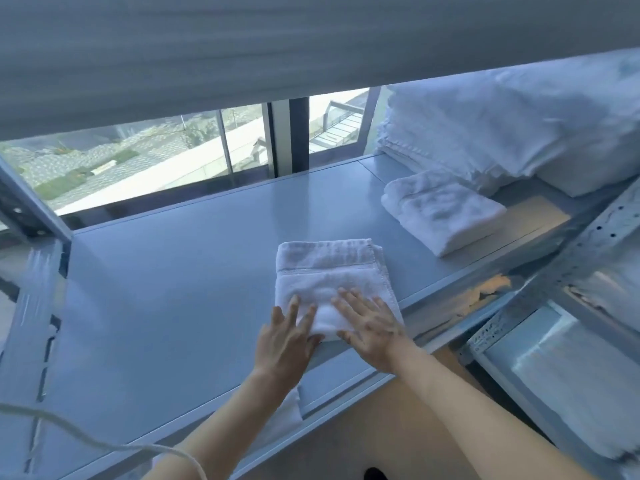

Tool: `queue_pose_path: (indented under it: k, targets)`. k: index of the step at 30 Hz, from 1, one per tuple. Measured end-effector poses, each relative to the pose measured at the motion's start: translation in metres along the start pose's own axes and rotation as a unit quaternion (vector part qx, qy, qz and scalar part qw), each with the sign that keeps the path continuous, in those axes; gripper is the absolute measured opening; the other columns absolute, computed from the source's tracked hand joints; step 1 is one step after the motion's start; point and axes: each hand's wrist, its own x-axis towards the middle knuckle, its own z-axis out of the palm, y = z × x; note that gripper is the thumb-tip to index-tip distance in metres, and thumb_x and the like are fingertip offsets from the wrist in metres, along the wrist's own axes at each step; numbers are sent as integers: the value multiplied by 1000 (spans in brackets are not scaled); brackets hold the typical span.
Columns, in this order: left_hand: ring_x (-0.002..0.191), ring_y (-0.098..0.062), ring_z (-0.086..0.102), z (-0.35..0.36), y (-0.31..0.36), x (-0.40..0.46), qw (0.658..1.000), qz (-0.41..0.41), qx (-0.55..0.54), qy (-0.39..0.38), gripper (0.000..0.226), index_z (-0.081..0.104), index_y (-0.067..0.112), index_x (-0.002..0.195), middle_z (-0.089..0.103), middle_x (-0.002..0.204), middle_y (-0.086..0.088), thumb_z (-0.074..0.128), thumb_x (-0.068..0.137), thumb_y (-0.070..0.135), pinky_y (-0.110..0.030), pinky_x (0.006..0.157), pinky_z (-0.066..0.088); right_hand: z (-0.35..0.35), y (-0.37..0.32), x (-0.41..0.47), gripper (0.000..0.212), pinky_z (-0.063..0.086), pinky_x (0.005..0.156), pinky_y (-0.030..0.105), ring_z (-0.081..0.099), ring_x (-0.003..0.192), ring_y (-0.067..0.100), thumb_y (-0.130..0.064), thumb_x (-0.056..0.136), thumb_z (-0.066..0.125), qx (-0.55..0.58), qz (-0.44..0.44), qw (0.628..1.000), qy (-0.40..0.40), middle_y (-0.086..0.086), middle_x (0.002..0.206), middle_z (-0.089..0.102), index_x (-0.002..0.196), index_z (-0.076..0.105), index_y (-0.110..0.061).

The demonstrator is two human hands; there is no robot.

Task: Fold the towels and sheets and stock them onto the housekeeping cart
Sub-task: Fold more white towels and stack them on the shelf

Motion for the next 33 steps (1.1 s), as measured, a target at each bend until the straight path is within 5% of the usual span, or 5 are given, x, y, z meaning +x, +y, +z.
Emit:
queue_pose_path:
  k: [7, 11, 17, 28, 33]
  targets:
    - [158, -28, -12, 5, -3, -5, 999, 18, -30, -28, 66, -4, 27, 164, -14, 172, -1, 21, 109, 51, -57, 124, 15, -1, 20, 6, 69, 1, 128, 44, -10, 157, 11, -61, 105, 28, -17, -12, 1000, -17, -15, 171, -6, 164, 6, -35]
    - [156, -33, 17, -7, 3, 2, 999, -3, -42, -20, 69, 19, 23, 164, 12, 172, -5, 35, 106, 56, -50, 110, 42, -13, 28, 15, 86, -2, 128, 40, -6, 158, 12, -64, 96, 46, -30, -45, 998, -43, -11, 172, -5, 164, 4, -32]
    - [130, -33, 51, -20, 5, 15, 997, -34, -66, 34, 58, 50, 23, 151, 47, 155, -5, 65, 96, 34, -45, 87, 54, -39, 49, 41, 59, 57, 94, 44, 66, 119, 34, 3, 84, 51, 21, -115, 990, 80, 10, 141, 63, 141, 60, -8]
    - [116, -37, 65, -22, 31, 54, 978, -142, -122, 92, 68, 60, 25, 143, 52, 153, -3, 67, 81, -2, -45, 77, 59, -34, 121, 64, 73, 54, 101, 38, 65, 123, 30, 15, 59, 66, 21, -171, 976, 133, 8, 134, 68, 128, 69, -7]
    - [140, -37, 49, -10, 36, 54, 982, -64, -64, 166, 83, 61, 16, 143, 49, 155, -10, 46, 69, -20, -53, 94, 55, -28, 137, 66, 64, 57, 99, 42, 60, 131, 33, 3, 82, 32, 9, -192, 973, 125, 8, 141, 64, 134, 67, -9]
